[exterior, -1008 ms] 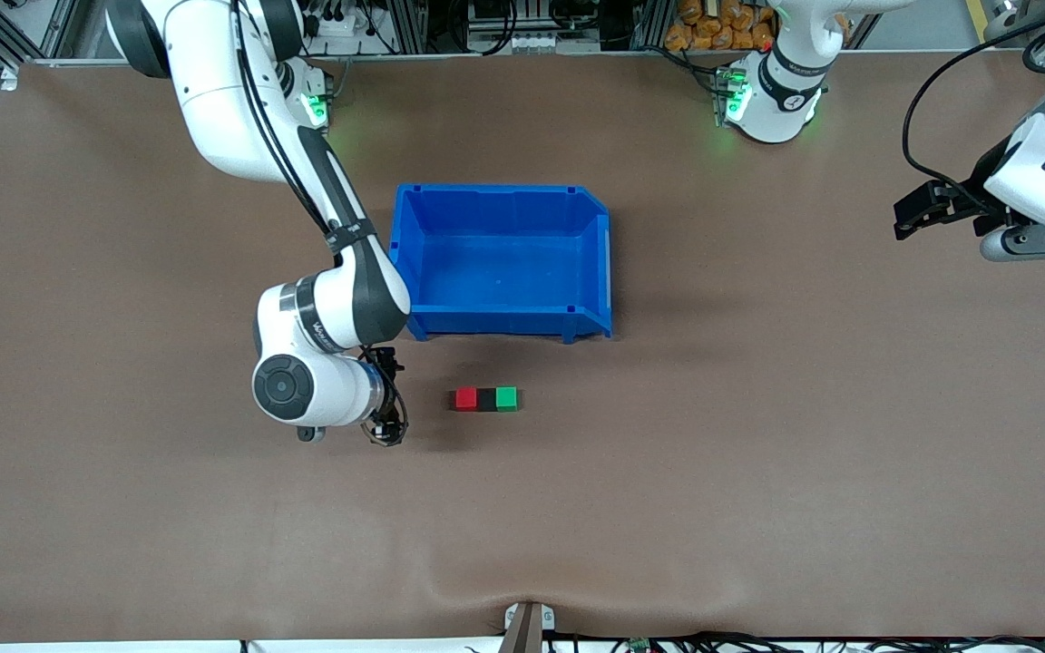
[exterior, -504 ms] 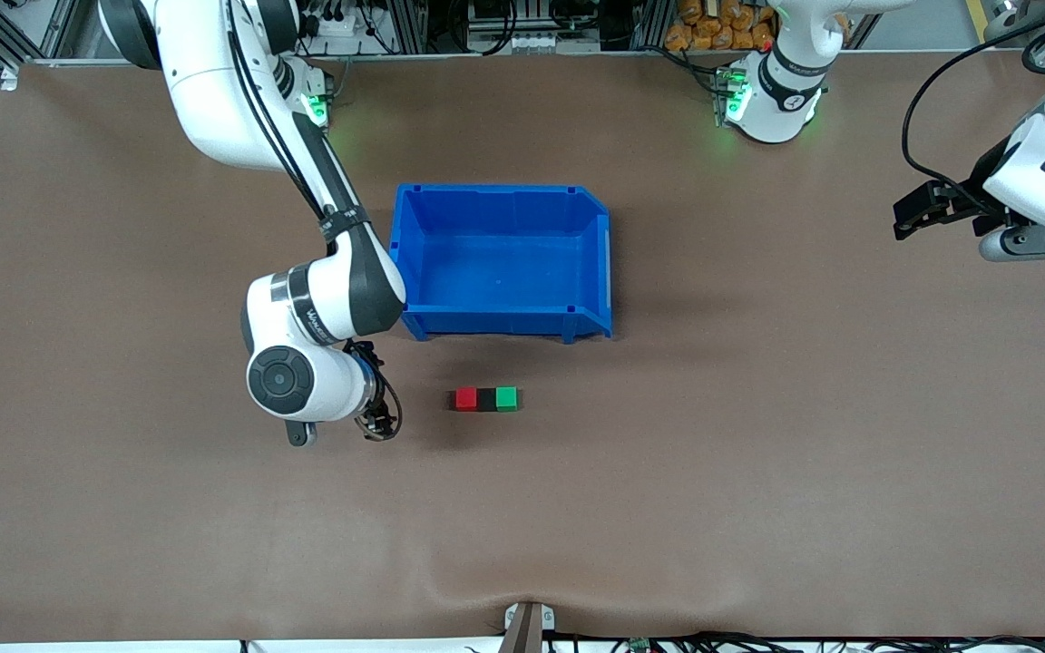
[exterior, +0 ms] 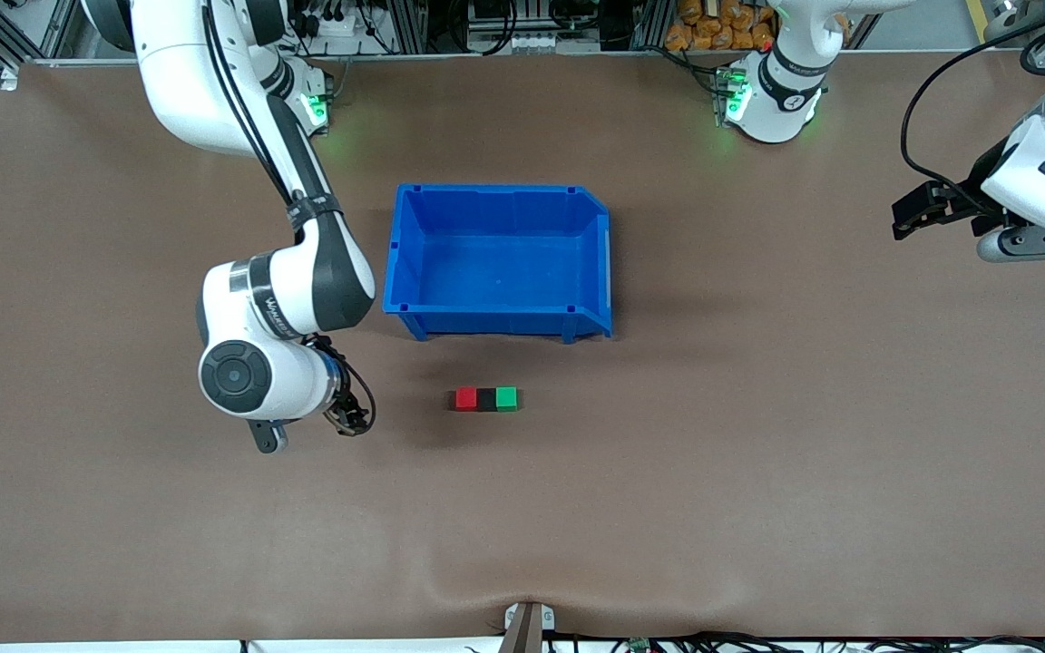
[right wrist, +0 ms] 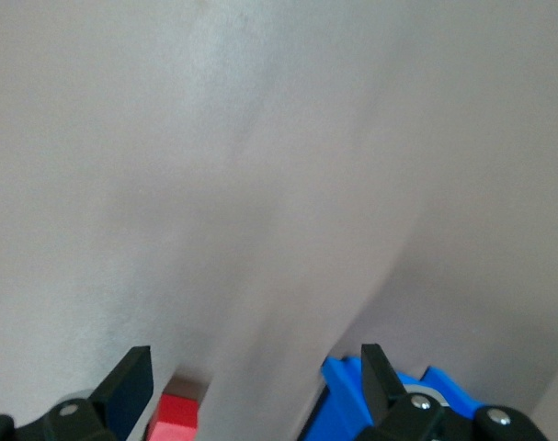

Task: Attach green and red cubes to black cube

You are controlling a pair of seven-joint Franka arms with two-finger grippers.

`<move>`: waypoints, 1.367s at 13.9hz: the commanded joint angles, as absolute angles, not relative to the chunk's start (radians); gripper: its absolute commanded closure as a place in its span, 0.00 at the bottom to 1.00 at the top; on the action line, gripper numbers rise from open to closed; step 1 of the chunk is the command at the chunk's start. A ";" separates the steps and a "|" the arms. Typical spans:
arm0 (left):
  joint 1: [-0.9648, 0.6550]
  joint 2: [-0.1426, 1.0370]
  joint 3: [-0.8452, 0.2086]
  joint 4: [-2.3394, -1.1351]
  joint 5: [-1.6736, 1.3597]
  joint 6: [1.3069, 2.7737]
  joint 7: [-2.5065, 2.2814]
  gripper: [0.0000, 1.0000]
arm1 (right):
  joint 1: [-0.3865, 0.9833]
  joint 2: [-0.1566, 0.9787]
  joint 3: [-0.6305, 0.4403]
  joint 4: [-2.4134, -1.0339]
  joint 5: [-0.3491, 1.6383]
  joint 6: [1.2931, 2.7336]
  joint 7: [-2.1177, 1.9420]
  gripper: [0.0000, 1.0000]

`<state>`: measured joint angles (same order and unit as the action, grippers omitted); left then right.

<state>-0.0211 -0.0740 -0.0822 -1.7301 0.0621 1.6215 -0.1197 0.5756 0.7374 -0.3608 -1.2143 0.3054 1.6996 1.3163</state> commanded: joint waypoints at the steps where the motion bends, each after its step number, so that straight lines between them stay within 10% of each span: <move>1: -0.014 -0.092 -0.091 -1.746 0.060 1.626 -0.129 0.00 | 0.569 0.684 -0.396 -1.224 0.290 1.657 1.196 0.00; 19: -0.011 -0.092 -0.089 -1.758 0.060 1.631 -0.126 0.00 | 0.446 0.548 -0.495 -1.226 0.288 1.483 0.695 0.00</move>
<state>-0.0210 -0.0738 -0.0823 -1.7399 0.0621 1.6219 -0.1197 0.4521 0.5813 -0.4876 -1.2123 0.3039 1.5056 0.7470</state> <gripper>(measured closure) 0.000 0.000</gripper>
